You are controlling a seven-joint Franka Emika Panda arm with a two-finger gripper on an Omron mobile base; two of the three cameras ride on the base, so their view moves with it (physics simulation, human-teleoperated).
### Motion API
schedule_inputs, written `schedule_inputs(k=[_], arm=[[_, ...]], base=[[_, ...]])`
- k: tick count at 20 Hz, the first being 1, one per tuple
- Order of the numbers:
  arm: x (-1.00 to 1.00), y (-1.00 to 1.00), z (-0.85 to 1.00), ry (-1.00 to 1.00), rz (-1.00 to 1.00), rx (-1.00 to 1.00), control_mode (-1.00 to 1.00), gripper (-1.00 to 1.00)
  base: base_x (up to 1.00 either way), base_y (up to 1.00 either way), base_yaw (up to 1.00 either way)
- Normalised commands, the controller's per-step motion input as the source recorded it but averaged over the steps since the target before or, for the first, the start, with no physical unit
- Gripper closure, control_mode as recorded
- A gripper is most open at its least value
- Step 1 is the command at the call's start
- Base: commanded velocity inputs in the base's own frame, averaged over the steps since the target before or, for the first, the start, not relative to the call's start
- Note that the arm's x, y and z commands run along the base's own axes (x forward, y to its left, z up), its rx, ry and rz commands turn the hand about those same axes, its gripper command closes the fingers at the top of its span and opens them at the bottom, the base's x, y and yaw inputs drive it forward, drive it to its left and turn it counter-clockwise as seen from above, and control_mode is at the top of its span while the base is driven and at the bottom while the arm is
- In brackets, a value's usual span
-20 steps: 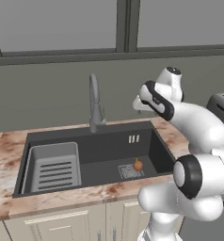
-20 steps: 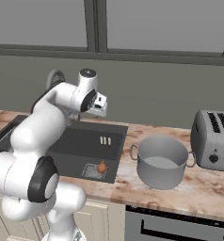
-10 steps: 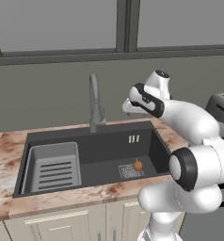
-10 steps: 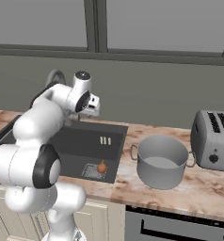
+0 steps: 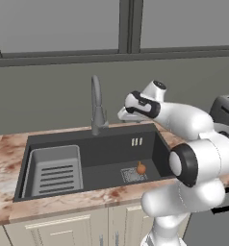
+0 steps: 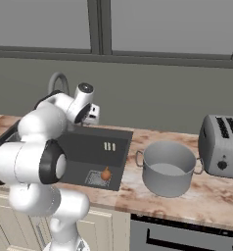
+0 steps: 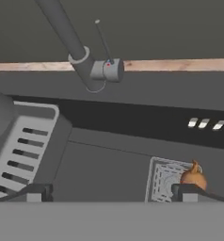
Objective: Dump the onion from the pot into the sink. Then turn on the water and wash the onion. Then turn off the water and put the onion back in the pot.
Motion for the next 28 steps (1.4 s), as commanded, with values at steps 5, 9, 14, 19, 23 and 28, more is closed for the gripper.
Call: schedule_inputs(k=[5,9,14,19,23,28], arm=[[0.41,0.24,-0.03,-0.05,0.06,0.04,-1.00,-1.00],[0.44,0.12,0.00,-0.06,0.02,0.03,-1.00,-1.00],[0.34,0.09,-0.07,-0.02,0.00,0.01,-1.00,-1.00],[0.39,0.12,-0.18,0.00,0.00,0.02,-1.00,-1.00],[0.41,0.13,-0.19,0.00,0.00,0.02,-1.00,-1.00],[0.36,0.07,-0.20,0.00,0.00,0.02,-1.00,-1.00]], base=[[0.00,0.00,0.00],[0.00,0.00,0.00],[0.00,0.00,0.00],[0.00,0.00,0.00],[0.00,0.00,0.00],[0.00,0.00,0.00]])
